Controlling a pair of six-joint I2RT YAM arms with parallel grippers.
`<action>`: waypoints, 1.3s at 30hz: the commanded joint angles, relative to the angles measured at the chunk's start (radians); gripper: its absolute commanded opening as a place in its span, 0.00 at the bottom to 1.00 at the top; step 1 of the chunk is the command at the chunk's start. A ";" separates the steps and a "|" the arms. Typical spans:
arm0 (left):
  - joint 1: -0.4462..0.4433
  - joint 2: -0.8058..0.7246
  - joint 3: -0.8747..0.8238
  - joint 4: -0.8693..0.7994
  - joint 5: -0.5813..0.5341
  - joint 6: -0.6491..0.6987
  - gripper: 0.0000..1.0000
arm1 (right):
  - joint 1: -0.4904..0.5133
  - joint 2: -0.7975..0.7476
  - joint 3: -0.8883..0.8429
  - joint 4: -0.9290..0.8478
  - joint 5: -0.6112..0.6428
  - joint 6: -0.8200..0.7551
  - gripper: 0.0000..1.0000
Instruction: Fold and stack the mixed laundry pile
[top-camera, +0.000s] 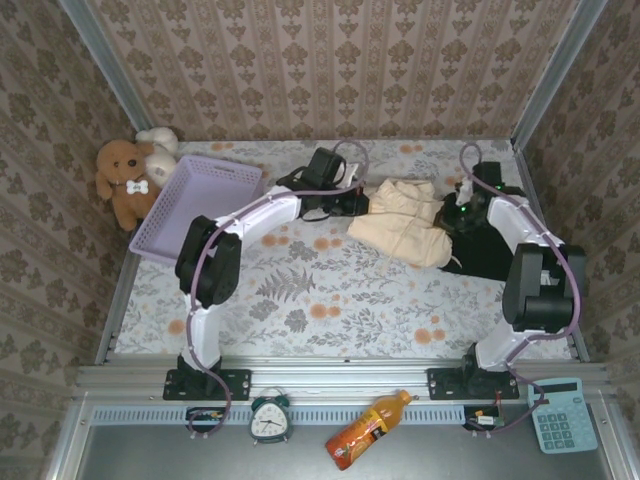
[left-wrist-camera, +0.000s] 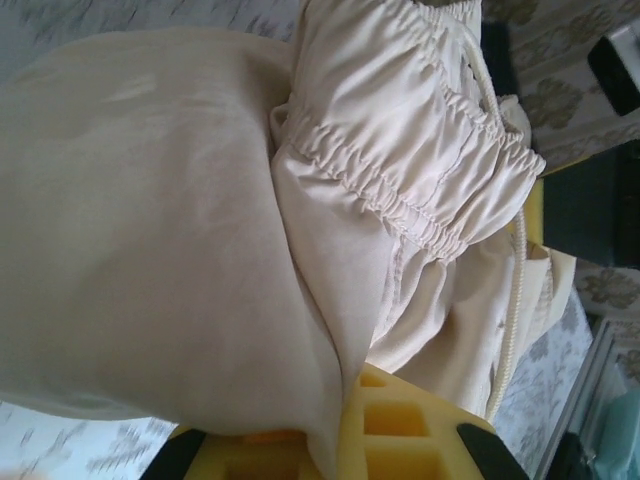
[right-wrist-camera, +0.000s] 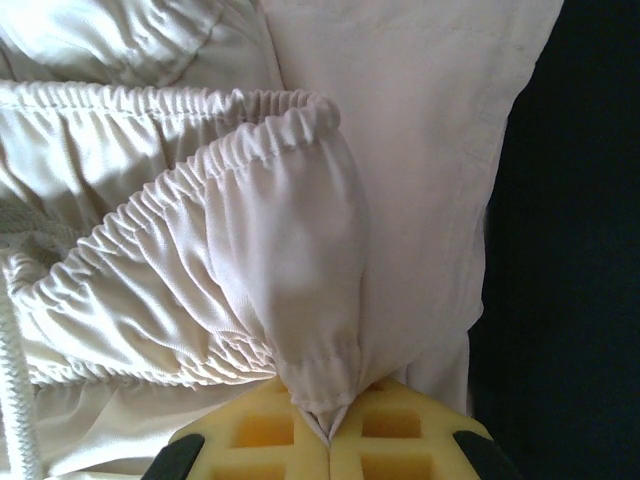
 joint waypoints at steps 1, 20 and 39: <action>0.009 -0.048 -0.109 0.009 0.003 0.037 0.00 | 0.047 0.031 -0.045 0.051 0.029 0.056 0.00; 0.121 -0.109 -0.423 0.093 0.003 -0.002 0.00 | 0.139 -0.004 -0.114 0.128 0.107 0.011 0.80; 0.110 -0.097 -0.431 0.131 0.014 -0.029 0.00 | 0.302 0.092 -0.175 0.196 0.259 0.076 0.82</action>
